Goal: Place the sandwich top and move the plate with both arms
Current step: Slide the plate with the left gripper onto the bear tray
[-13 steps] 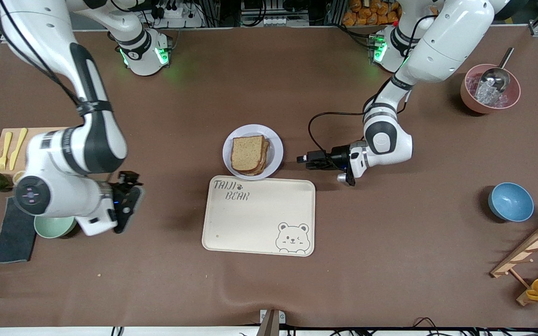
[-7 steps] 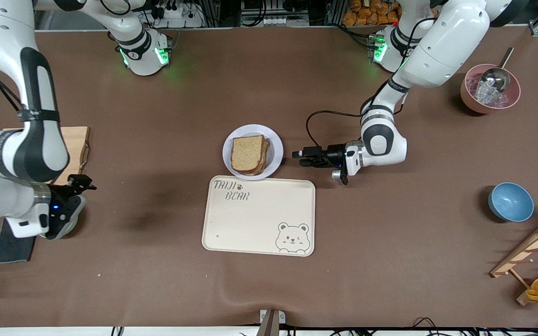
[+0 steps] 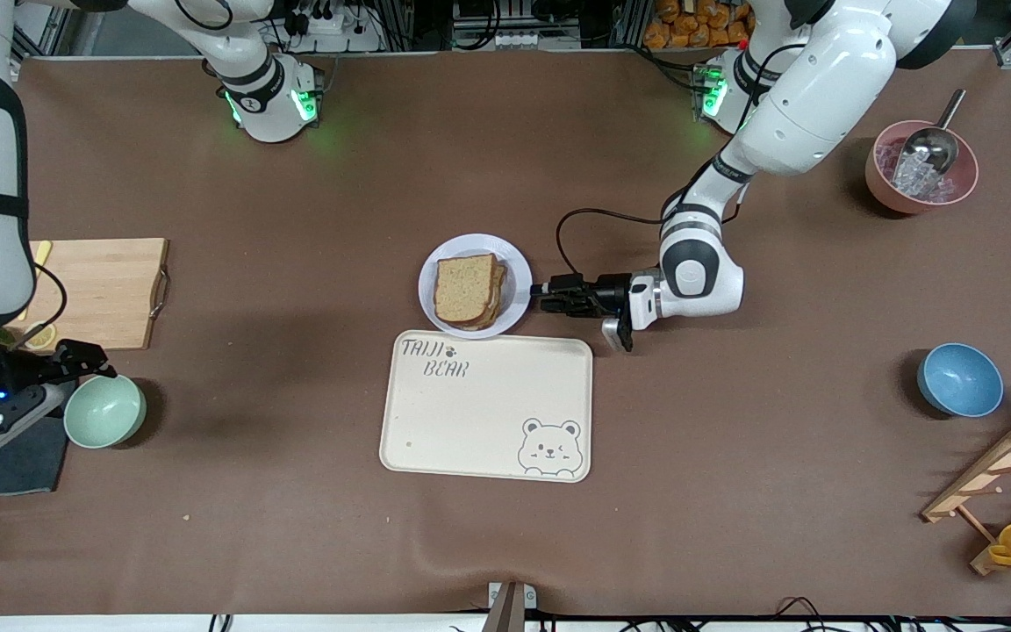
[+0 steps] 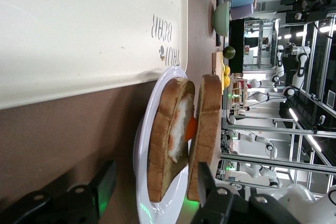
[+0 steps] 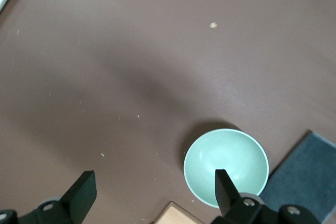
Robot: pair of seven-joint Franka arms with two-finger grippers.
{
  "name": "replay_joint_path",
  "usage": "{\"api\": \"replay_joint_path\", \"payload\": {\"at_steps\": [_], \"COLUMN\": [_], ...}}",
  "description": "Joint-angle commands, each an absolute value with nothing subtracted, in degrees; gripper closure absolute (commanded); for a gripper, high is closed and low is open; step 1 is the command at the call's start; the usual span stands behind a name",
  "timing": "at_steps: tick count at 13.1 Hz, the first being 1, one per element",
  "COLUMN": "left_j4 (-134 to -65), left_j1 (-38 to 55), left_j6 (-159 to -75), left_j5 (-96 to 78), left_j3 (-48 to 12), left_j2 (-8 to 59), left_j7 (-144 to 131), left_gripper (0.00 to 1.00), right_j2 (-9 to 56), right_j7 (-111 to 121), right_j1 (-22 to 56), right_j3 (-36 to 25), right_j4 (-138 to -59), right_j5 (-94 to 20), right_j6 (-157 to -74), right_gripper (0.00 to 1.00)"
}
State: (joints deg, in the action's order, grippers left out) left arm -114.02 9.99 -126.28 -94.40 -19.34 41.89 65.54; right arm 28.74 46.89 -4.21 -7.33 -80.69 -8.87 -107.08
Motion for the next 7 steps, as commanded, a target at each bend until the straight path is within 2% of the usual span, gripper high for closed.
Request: {"api": "replay_joint_path", "payload": {"at_steps": [1,2,5,6,7], "left_j4": [-112.5,-112.33,-112.06,-111.97,-111.89], "left_j1": [10.98,11.16,12.65,13.09,14.05], "left_j6": [-126.04,-126.04,-126.04,-126.04,-126.04], "left_j5": [-96.15,-96.24,-97.55,-98.69,-99.4], "left_j3": [-19.34,-19.34,-19.34,-19.34,-19.25], "left_j2": [43.85,44.47,45.53,45.53,45.61], "left_j7": [67.94,69.51,71.63,71.72,71.63], "left_gripper": [0.36,0.41,0.46,0.58,0.62], "right_j2": [24.0,23.65,23.38,22.77,21.55], "right_j7": [33.11,27.57,12.27,6.47,1.28], "right_j1": [-4.05,-3.87,-3.17,-2.64,-2.2], "right_j3": [-6.5,-6.5,-6.5,-6.5,-6.5], "right_j4": [-82.88,-82.88,-82.88,-82.88,-84.1], "right_j5": [-9.06,-8.7,-7.83,-7.21,-6.16], "right_j6": [-107.23,-107.23,-107.31,-107.23,-107.14], "right_gripper": [0.0,0.0,0.0,0.0,0.0]}}
